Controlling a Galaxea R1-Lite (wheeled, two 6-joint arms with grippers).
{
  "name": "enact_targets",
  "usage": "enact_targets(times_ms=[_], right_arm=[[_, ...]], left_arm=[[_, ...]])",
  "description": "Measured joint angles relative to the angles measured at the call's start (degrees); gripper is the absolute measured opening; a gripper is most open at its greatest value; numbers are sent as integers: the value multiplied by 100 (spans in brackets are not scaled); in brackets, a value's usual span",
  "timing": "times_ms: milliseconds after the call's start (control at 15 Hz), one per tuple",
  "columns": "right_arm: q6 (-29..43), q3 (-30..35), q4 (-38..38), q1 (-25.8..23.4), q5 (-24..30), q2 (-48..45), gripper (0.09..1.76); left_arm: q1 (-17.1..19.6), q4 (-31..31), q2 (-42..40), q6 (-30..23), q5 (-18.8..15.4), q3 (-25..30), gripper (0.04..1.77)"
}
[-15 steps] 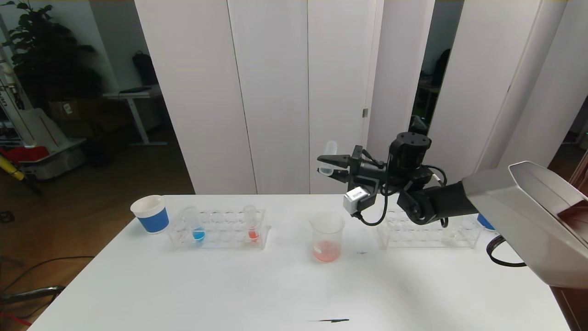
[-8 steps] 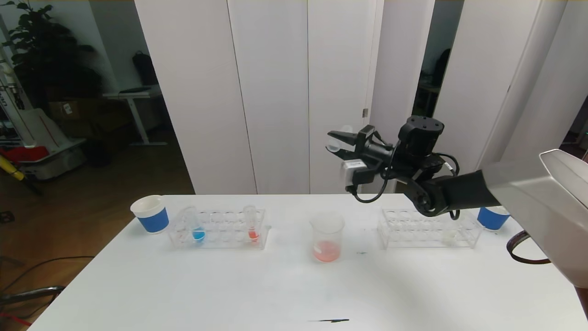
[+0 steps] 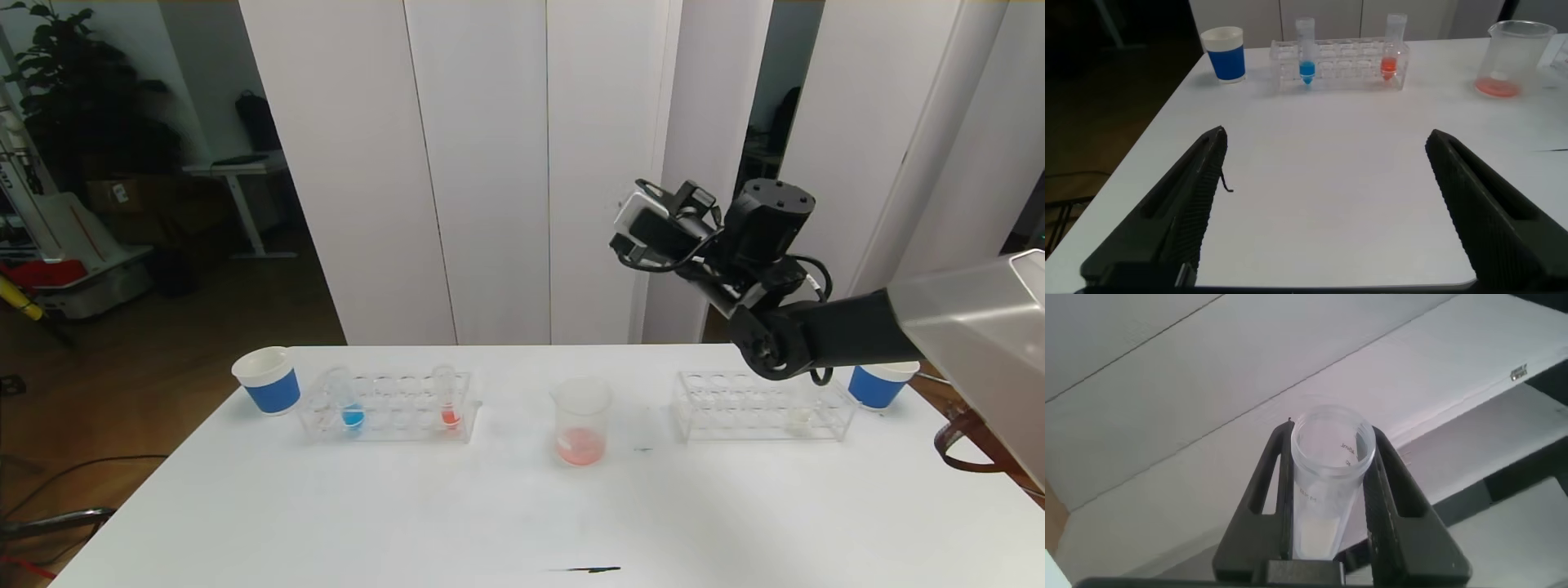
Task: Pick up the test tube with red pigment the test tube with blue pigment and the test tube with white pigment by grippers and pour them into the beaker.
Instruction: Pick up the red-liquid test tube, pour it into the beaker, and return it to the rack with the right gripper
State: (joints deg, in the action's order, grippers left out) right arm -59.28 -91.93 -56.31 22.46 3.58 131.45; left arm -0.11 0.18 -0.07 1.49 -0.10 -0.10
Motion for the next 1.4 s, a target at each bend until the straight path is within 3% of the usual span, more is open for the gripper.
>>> enact_targets(times_ms=[333, 733, 1067, 1400], right_arm=[[2359, 585, -195, 138, -1381, -78, 57], [4884, 1671, -193, 419, -1775, -321, 57], [5226, 2330, -673, 424, -1863, -522, 57], [5250, 2473, -761, 282, -2105, -664, 57]], left_arm=[[0, -2, 0, 0, 0, 0, 174], [0, 0, 0, -1, 2, 0, 174], [0, 0, 0, 0, 0, 2, 174], [0, 0, 0, -1, 2, 2, 174]])
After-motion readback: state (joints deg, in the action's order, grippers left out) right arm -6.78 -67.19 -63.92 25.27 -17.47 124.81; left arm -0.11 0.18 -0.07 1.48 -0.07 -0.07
